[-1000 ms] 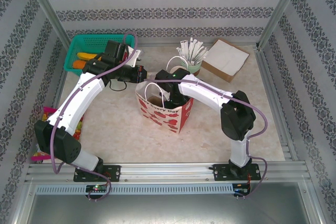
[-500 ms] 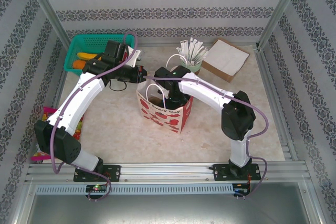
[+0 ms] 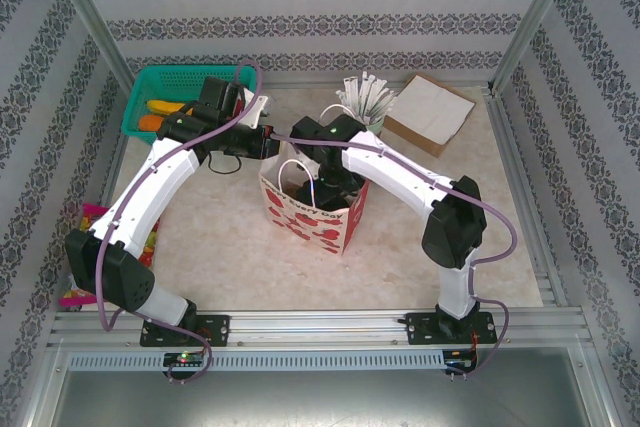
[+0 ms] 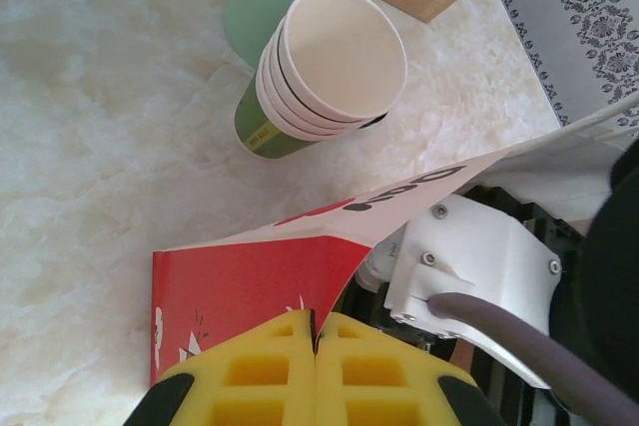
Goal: Pack the takeout coffee
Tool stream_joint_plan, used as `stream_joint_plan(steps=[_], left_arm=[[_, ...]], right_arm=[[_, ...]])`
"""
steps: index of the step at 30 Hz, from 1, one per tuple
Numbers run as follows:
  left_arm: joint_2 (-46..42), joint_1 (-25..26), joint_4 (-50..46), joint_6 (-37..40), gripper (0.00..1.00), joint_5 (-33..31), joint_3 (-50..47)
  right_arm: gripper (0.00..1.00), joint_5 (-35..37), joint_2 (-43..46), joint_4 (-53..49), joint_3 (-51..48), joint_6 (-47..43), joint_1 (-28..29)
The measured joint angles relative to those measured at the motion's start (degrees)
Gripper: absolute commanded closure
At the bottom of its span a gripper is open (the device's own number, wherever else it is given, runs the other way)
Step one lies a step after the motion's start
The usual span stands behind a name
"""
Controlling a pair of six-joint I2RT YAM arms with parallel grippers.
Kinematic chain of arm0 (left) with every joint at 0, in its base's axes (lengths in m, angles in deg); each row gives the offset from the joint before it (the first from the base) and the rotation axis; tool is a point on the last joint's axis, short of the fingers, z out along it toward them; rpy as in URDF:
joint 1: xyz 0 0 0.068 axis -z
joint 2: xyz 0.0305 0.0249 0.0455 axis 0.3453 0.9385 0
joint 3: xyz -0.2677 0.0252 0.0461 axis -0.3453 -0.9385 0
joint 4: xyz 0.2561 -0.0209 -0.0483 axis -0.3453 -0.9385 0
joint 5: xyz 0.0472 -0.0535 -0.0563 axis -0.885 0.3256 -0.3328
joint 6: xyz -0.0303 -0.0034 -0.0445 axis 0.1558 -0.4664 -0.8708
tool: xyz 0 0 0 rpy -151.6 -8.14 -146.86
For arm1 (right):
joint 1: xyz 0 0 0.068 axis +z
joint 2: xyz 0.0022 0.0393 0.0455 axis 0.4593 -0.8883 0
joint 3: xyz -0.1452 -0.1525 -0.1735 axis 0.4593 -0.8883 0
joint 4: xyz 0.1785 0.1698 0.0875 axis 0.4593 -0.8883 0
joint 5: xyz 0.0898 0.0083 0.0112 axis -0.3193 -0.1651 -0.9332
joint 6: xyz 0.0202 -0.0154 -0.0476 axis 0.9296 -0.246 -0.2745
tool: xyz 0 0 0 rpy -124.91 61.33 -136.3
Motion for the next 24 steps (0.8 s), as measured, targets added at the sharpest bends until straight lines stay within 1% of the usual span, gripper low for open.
stream_joint_plan(steps=[7,13,19,24], left_arm=[[0.0,0.0,0.0,0.0,1.00,0.0,0.1],[0.0,0.0,0.0,0.0,1.00,0.0,0.2],[0.0,0.0,0.0,0.0,1.00,0.0,0.2],[0.0,0.0,0.0,0.0,1.00,0.0,0.2]], right_arm=[[0.02,0.0,1.9,-2.1,5.4,0.2,0.0],[0.02,0.0,7.1,-2.1,9.4,0.9,0.0],[0.02,0.6,12.7,-1.8,9.9,1.7,0.0],[0.02,0.5,17.8,0.9,7.7,2.6,0.0]])
